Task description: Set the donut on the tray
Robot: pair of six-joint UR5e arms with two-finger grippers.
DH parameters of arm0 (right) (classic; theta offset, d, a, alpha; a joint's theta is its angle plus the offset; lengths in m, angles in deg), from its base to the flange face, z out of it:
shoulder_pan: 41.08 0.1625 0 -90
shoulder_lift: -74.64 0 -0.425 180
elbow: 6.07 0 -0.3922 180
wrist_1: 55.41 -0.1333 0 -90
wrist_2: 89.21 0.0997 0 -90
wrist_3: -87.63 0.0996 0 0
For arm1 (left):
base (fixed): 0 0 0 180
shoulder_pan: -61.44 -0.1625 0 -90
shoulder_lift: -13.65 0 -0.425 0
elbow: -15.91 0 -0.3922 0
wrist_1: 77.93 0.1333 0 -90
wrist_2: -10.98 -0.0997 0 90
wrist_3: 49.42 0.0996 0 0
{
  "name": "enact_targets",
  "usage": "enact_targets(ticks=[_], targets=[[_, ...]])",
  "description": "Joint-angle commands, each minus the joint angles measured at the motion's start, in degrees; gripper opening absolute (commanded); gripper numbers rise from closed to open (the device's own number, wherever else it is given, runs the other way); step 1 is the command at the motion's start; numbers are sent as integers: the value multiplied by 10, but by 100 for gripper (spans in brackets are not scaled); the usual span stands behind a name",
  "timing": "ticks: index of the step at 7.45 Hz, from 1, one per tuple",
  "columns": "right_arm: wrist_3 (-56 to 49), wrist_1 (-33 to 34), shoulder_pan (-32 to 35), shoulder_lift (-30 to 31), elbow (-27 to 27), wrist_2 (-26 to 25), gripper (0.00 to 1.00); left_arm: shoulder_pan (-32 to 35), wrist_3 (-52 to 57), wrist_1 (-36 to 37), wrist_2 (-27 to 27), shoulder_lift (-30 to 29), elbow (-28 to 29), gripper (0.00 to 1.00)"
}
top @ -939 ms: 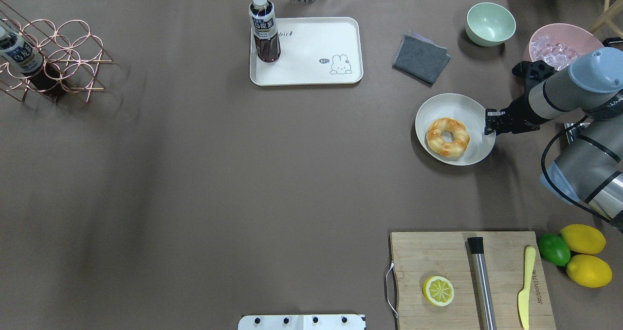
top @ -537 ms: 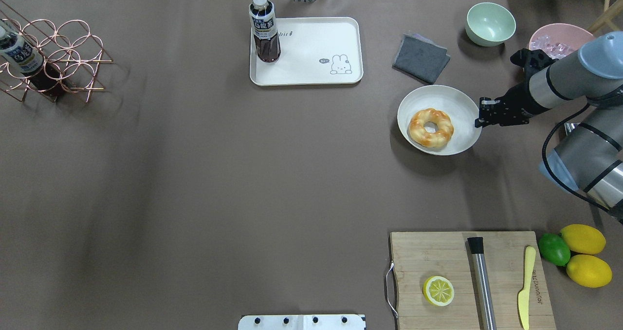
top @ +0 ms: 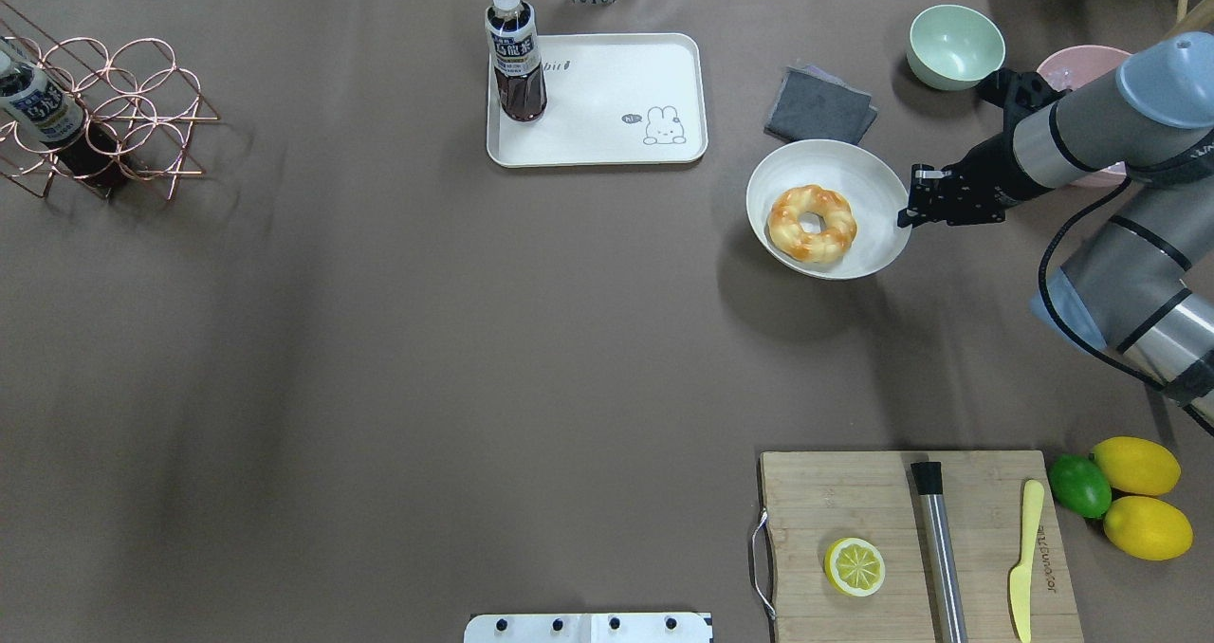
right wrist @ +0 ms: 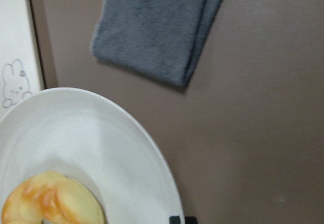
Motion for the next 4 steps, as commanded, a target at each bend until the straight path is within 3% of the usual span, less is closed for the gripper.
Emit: enact_targets(ticks=[1, 2, 4], targets=[[23, 37, 0, -123, -77, -5, 0, 0, 0, 0, 0, 0, 2, 98], [22, 69, -3, -178, -119, -21, 0, 0, 0, 0, 0, 0, 4, 98], [22, 74, -15, -264, -219, -61, 0, 0, 0, -1, 0, 0, 5, 98]])
